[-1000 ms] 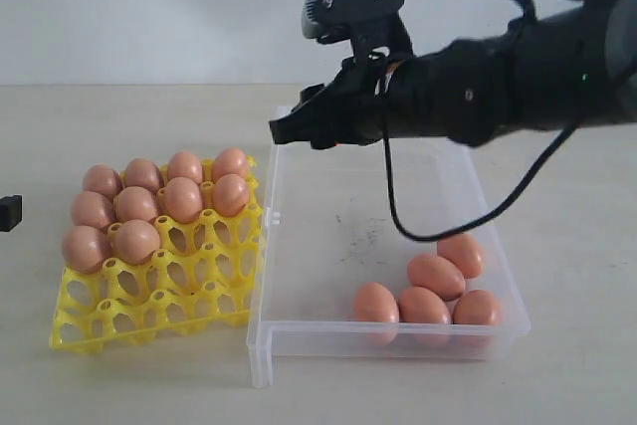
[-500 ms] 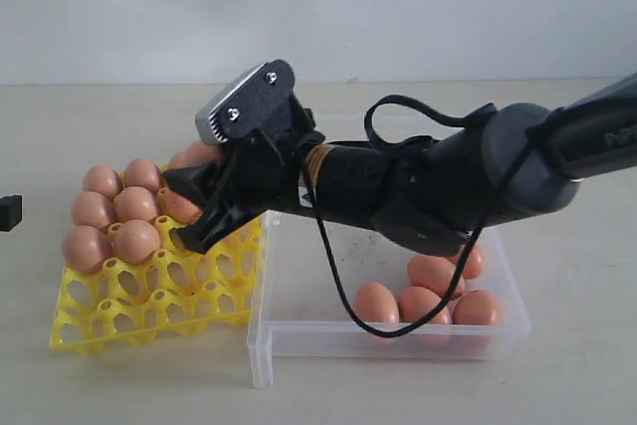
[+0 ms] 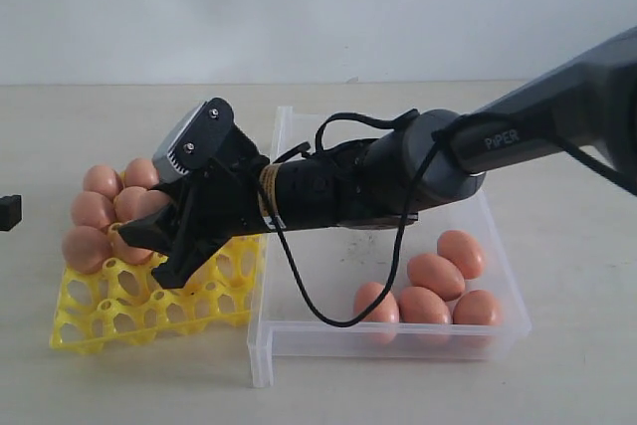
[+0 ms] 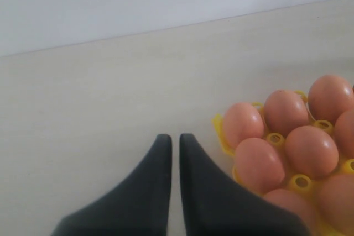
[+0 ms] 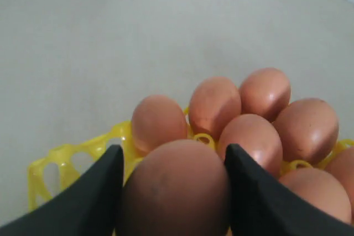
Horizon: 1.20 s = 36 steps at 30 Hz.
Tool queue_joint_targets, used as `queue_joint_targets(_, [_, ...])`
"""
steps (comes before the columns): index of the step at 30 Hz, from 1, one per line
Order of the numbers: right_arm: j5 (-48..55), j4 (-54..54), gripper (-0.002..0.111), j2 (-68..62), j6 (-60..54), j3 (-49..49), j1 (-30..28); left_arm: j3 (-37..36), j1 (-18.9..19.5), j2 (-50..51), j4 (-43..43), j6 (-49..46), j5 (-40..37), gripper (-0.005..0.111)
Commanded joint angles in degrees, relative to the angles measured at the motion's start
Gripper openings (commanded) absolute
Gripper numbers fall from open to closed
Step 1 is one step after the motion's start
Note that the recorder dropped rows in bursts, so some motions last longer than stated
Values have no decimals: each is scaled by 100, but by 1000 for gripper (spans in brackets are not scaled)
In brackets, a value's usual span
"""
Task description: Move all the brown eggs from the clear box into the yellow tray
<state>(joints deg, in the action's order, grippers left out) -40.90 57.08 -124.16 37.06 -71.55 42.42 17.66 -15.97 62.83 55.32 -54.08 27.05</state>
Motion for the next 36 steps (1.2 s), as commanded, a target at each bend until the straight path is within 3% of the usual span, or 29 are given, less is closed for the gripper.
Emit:
queue_joint_targets(1, [-129, 15, 0, -140, 140, -54, -172, -25, 11, -45, 36, 55, -1, 4])
queue_joint_targets(24, [90, -654, 0, -228, -257, -54, -197, -25, 11, -45, 36, 55, 47, 4])
queue_joint_targets(36, [342, -396, 0, -238, -122, -289, -187, -25, 11, -45, 36, 55, 47, 4])
